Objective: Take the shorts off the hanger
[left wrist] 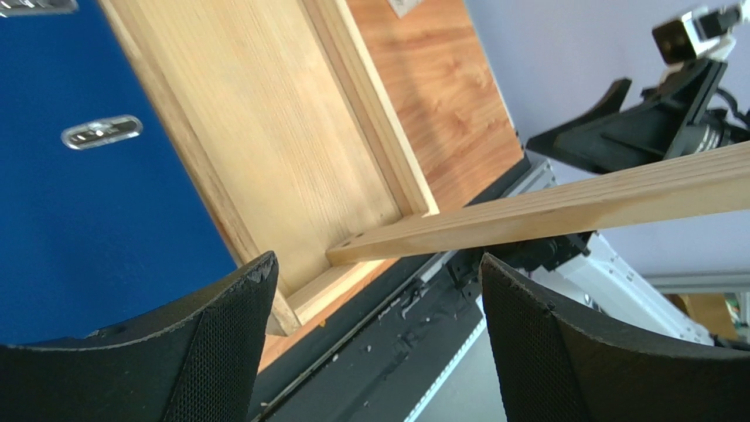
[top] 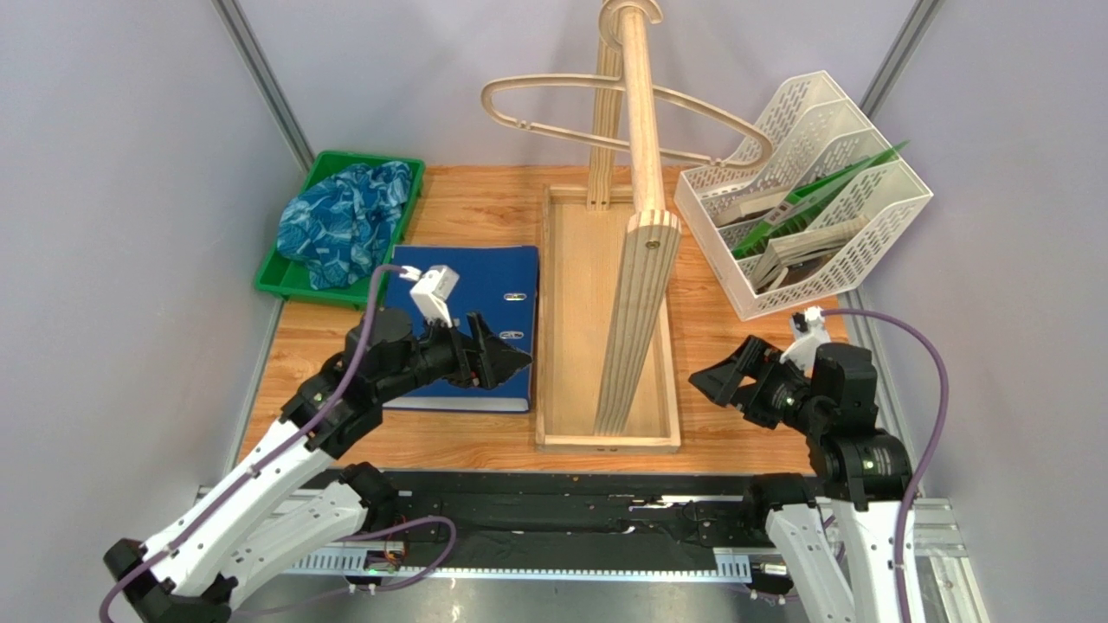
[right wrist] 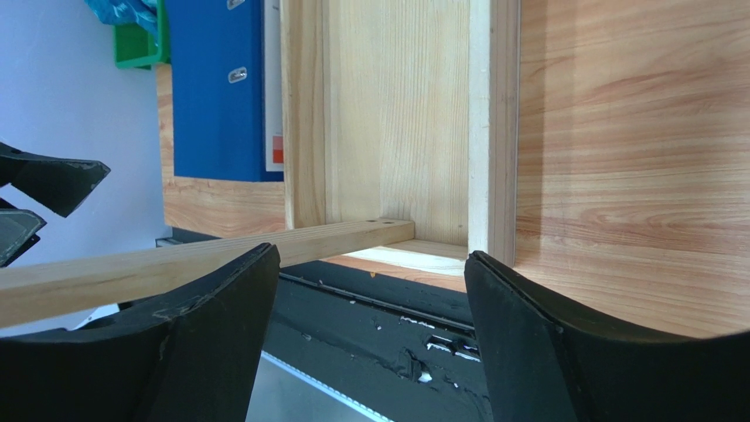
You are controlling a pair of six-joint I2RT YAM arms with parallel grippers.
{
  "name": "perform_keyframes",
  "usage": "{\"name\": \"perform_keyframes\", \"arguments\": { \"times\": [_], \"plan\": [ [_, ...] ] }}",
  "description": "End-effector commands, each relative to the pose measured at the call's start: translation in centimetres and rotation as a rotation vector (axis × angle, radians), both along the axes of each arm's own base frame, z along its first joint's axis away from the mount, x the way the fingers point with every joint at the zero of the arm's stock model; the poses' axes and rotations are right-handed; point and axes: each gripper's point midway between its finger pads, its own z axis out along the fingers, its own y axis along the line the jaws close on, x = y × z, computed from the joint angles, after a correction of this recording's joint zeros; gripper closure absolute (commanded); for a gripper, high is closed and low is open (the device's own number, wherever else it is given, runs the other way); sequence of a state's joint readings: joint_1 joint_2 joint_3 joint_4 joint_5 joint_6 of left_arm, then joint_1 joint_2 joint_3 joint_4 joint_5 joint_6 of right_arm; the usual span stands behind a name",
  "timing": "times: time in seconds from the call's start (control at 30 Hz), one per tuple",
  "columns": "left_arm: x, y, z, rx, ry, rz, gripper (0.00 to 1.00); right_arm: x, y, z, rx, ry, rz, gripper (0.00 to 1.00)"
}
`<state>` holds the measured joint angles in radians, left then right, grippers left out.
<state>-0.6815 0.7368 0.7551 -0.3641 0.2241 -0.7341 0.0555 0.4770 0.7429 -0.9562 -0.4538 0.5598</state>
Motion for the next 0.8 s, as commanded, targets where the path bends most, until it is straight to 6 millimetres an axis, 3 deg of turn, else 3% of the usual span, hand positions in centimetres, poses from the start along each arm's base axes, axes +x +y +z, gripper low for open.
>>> {"name": "perform_keyframes", "arguments": {
  "times": [0.0,0.13,0.2,0.23,0.27,0.33,0.37,0.43,0.47,0.5,0.53,0.57,0.6,0.63,0.67,0.7,0.73,0.77],
  "plan": [
    [0.2,2.0,3.6,-0.004,-0.112,0.077,0.12,-0.4,-2.0,2.4,-0.070,-0.068,-0.103,0.17],
    [-0.5,3.0,5.0,-0.059,-0.141,0.106,0.12,-1.2,-4.2,3.5,-0.178,-0.083,-0.175,0.15],
    [-1.3,3.6,5.4,-0.113,-0.159,0.124,0.11,-2.1,-5.2,5.2,-0.225,-0.125,-0.203,0.13],
    [-2.1,4.3,6.4,-0.166,-0.189,0.132,0.11,-2.5,-5.4,5.7,-0.233,-0.144,-0.215,0.08],
    [-2.4,4.3,5.6,-0.181,-0.189,0.123,0.11,-3.0,-5.7,6.2,-0.235,-0.160,-0.234,0.04],
    [-3.8,5.0,7.3,-0.292,-0.263,0.114,0.10,-3.9,-5.6,6.7,-0.205,-0.231,-0.249,0.00],
    [-4.0,5.0,6.4,-0.312,-0.264,0.111,0.10,-3.9,-5.2,7.0,-0.157,-0.266,-0.258,0.00],
    [-5.1,5.3,5.2,-0.384,-0.268,0.094,0.09,-4.5,-2.8,5.2,-0.045,-0.289,-0.163,0.00],
    [-5.5,5.3,5.4,-0.427,-0.289,0.078,0.08,-4.0,-1.6,6.1,0.022,-0.364,-0.118,0.00],
    [-5.9,5.2,5.1,-0.460,-0.293,0.064,0.08,-3.6,0.5,3.0,0.132,-0.284,-0.034,0.00],
    [-6.8,5.2,4.0,-0.514,-0.293,0.034,0.08,-3.8,1.3,3.1,0.198,-0.336,-0.009,0.00],
    [-7.1,5.2,4.2,-0.557,-0.322,0.019,0.06,-3.5,1.8,3.8,0.244,-0.407,0.013,0.00],
    [-7.6,4.9,3.9,-0.587,-0.316,-0.011,0.06,-2.9,2.3,1.2,0.267,-0.335,0.031,0.00],
    [-7.6,3.6,1.8,-0.545,-0.268,-0.072,0.06,-2.4,2.4,0.2,0.272,-0.303,0.035,0.00],
    [-8.1,3.1,2.7,-0.586,-0.309,-0.121,0.06,-1.6,2.0,-0.8,0.262,-0.296,-0.007,0.00],
    [-8.3,2.7,2.3,-0.616,-0.274,-0.150,0.06,-1.0,1.7,-2.4,0.244,-0.270,-0.024,0.00],
    [-8.1,1.8,0.0,-0.615,-0.233,-0.179,0.06,-0.7,1.6,-3.1,0.236,-0.262,-0.029,0.00],
    [-8.4,2.0,1.0,-0.685,-0.289,-0.197,0.06,-0.4,1.4,-3.7,0.229,-0.256,-0.042,0.00]
  ]
}}
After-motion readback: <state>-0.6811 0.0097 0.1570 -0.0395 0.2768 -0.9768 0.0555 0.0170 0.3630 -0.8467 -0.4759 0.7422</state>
